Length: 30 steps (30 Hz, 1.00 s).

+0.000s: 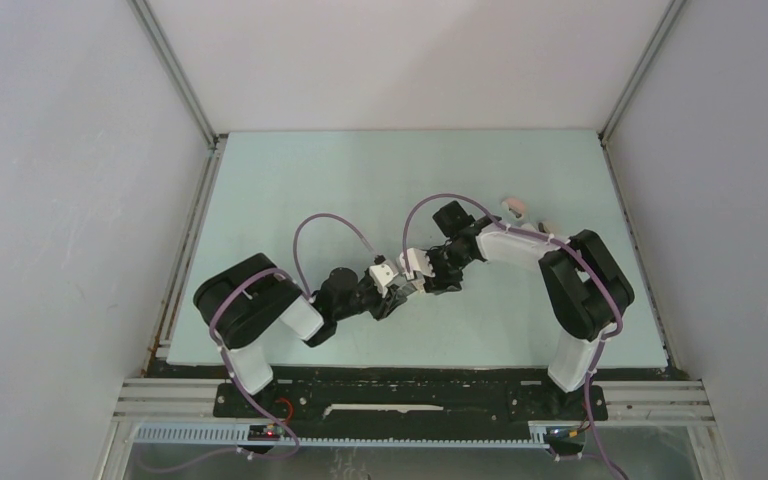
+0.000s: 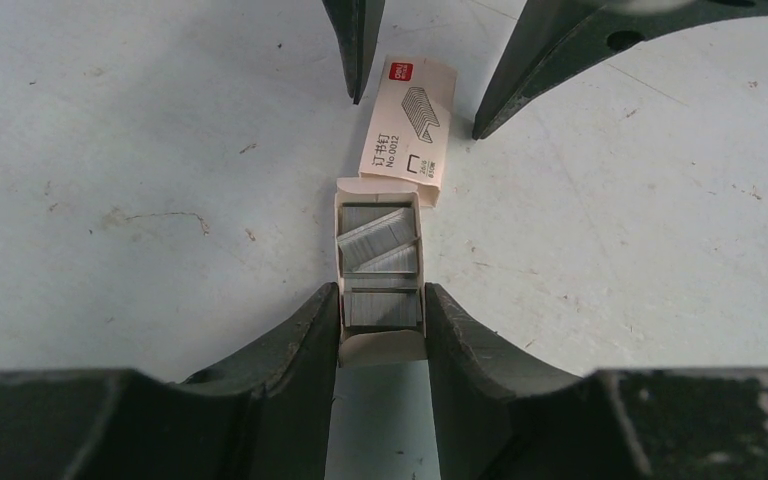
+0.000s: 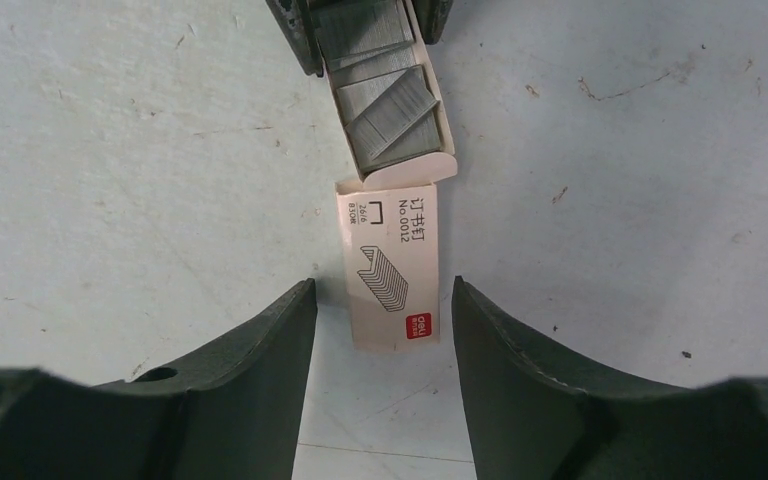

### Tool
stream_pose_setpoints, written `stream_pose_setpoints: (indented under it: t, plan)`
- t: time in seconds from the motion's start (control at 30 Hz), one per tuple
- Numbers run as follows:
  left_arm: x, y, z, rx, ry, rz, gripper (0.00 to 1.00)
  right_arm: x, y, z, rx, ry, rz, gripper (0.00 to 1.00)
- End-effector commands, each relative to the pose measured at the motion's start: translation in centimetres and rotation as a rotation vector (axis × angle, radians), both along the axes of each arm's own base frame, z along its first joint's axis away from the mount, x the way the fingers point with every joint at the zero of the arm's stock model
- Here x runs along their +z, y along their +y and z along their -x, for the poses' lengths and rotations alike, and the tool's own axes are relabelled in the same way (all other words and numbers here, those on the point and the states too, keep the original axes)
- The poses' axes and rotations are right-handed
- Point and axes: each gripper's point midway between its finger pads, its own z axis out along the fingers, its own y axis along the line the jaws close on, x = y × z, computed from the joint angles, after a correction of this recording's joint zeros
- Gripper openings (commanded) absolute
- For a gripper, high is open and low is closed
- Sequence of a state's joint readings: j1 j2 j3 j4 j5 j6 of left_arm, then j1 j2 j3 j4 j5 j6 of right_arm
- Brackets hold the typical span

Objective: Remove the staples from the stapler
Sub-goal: Close the staple box at the center of the board.

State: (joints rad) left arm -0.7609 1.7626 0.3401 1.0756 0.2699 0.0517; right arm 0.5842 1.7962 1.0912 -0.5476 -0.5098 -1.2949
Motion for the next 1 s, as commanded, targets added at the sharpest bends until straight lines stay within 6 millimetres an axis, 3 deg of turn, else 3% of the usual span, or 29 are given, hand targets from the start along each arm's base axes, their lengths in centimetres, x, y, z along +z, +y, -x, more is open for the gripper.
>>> stream_pose_setpoints:
  t: [0.0, 0.13, 0.97]
  plan:
    - [0.2, -0.2, 0.3, -0.017, -0.004, 0.025, 0.41, 0.7, 0.7, -0.8, 0.004, -0.063, -0.026, 0.59]
    - [0.3, -0.5, 0.4, -0.031, 0.000, 0.037, 0.40, 0.7, 0.8, -1.0, -0.015, -0.062, -0.028, 0.53]
    - [1.0, -1.6, 0.3, -0.040, 0.012, 0.099, 0.39, 0.8, 0.9, -0.1, -0.011, -0.057, -0.026, 0.46]
